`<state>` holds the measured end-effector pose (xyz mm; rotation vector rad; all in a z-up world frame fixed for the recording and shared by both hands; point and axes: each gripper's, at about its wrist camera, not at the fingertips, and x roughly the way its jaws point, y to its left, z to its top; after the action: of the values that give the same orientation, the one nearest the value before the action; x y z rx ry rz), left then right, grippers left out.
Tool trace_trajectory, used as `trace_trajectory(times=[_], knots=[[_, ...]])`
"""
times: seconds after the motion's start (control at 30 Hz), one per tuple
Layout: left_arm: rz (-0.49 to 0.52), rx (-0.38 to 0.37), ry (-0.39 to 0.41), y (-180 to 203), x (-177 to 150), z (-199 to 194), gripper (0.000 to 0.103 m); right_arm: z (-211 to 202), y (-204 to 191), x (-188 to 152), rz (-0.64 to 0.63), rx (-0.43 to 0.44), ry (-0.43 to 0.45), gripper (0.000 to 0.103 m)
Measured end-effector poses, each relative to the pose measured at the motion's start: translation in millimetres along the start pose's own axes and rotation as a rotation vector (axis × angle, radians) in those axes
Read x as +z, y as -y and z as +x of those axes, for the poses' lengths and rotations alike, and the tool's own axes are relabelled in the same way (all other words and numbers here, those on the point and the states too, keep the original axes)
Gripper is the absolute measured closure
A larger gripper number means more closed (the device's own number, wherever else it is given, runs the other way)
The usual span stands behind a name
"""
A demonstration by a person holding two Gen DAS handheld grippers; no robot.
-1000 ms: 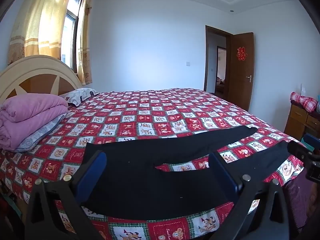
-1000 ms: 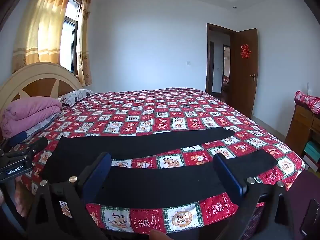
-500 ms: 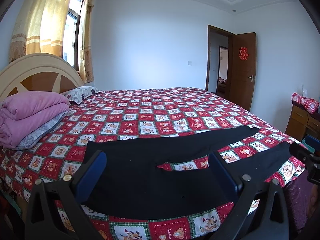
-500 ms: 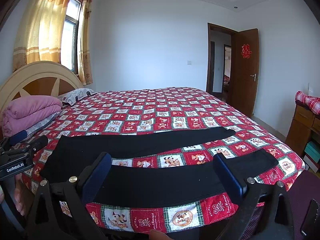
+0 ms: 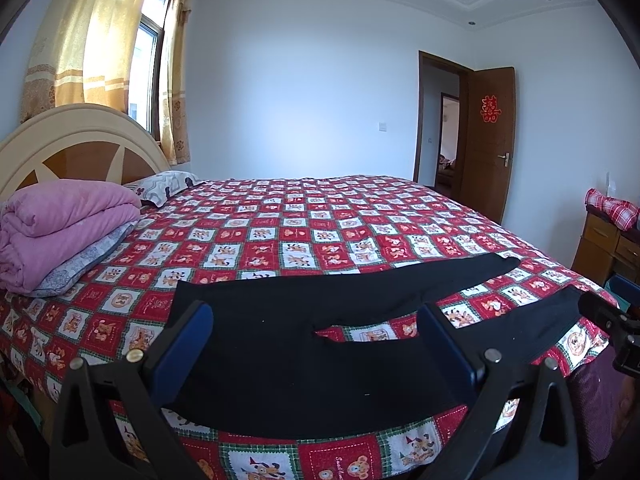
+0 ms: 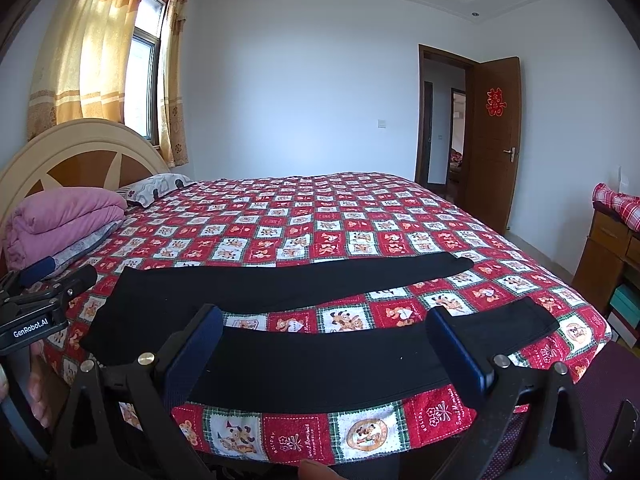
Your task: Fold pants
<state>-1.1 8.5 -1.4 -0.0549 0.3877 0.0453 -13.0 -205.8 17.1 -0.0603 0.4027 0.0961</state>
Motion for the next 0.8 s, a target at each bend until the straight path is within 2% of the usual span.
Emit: trace_trajectory(times=[0.8], knots=[[-0.002, -0.001, -0.002, -2.7, -1.4, 0.3, 0.000, 1.9, -3.3, -2.1, -0.014, 0.008, -0.010, 0.001]])
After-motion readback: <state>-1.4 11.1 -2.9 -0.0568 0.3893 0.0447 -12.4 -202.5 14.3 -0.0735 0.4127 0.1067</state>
